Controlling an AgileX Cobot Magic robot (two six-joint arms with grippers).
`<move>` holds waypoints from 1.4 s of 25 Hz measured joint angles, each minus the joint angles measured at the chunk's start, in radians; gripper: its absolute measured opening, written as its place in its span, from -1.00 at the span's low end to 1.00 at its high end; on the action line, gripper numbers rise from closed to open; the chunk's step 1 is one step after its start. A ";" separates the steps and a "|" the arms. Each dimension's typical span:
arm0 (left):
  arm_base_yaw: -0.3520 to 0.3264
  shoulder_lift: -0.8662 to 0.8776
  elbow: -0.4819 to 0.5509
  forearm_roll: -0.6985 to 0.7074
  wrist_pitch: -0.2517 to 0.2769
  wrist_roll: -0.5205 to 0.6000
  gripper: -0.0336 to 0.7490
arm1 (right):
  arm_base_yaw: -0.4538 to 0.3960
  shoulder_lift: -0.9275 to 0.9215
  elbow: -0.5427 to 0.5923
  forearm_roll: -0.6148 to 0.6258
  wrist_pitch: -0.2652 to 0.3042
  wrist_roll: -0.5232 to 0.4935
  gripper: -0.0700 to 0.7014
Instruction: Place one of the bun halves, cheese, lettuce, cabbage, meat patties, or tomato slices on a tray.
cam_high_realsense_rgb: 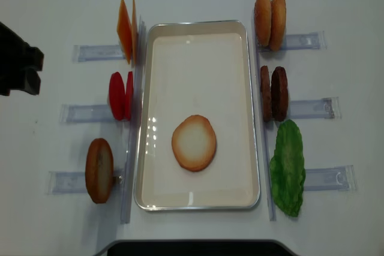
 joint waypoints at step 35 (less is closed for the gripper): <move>0.002 -1.223 0.606 -0.064 -0.097 0.045 0.13 | 0.000 0.000 0.000 0.000 0.000 0.000 0.31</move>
